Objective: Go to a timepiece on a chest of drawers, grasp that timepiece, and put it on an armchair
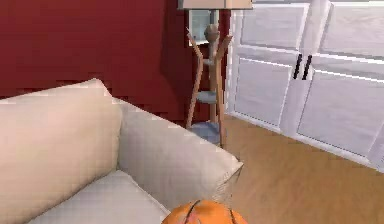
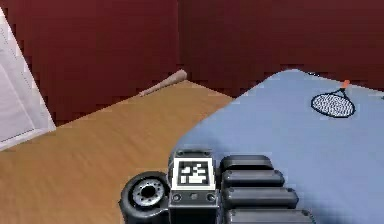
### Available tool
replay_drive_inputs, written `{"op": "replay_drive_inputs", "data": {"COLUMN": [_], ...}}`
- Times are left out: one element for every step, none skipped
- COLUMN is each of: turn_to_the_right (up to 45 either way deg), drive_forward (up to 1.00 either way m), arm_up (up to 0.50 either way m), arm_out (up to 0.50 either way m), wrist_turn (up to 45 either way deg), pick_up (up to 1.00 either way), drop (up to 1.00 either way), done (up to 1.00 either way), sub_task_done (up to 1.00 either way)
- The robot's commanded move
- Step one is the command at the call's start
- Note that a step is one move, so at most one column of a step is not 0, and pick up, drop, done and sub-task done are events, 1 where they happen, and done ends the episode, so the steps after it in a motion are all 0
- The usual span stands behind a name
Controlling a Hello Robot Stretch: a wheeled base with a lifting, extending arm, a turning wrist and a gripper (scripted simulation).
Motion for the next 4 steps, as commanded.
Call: {"op": "replay_drive_inputs", "data": {"turn_to_the_right": [-45.0, 45.0, 45.0, -45.0], "drive_forward": [0.0, 0.0, 0.0, 0.0], "arm_up": [0.0, 0.0, 0.0, 0.0], "arm_out": [0.0, 0.0, 0.0, 0.0], "wrist_turn": [0.0, 0.0, 0.0, 0.0], "pick_up": [0.0, 0.0, 0.0, 0.0], "drop": [0.0, 0.0, 0.0, 0.0], "done": [0.0, 0.0, 0.0, 0.0], "sub_task_done": [0.0, 0.0, 0.0, 0.0]}}
